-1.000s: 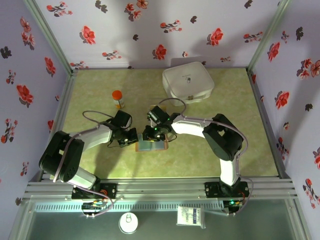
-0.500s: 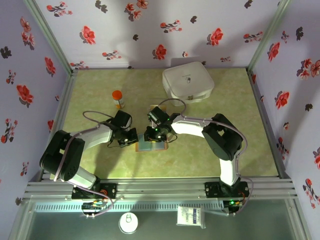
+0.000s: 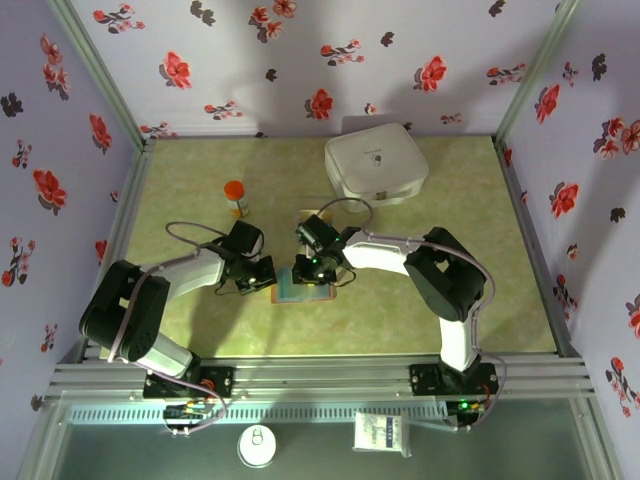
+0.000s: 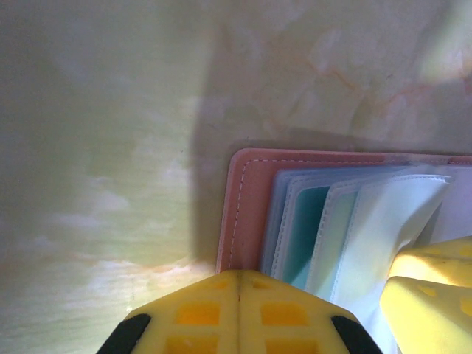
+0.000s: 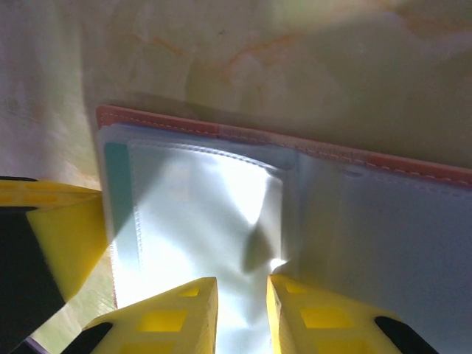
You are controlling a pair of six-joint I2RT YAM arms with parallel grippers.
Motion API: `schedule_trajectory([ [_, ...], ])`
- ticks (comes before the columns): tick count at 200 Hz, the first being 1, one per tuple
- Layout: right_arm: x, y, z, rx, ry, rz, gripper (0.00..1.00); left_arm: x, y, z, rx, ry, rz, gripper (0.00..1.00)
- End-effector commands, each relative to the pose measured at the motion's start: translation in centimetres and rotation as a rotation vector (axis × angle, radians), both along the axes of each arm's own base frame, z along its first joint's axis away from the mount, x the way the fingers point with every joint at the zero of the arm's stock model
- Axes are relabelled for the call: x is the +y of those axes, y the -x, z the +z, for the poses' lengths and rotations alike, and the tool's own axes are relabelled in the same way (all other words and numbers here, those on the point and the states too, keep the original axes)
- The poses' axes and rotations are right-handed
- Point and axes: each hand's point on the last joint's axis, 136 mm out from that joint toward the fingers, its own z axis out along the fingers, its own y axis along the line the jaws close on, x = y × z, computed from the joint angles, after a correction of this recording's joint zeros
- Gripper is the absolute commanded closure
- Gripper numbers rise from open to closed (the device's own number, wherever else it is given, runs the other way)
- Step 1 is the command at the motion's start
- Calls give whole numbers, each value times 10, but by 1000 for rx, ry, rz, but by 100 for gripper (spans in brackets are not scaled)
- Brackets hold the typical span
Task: Take the credit cards out of the card holder
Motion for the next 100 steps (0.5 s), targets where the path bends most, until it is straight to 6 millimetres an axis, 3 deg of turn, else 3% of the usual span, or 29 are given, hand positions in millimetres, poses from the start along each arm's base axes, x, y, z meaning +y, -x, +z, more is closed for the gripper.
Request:
schedule_trajectory([
  [1,-16,3,-6,-5,55,-4,75,7,4,-6,25,-31,-10,100],
  [35,-20,2,-7,-4,46,-16,76,7,0,5,4,-25,0,100],
  [100,-22,0,-9,5,12,-36,78,-4,-12,53,-86,67,32,96],
])
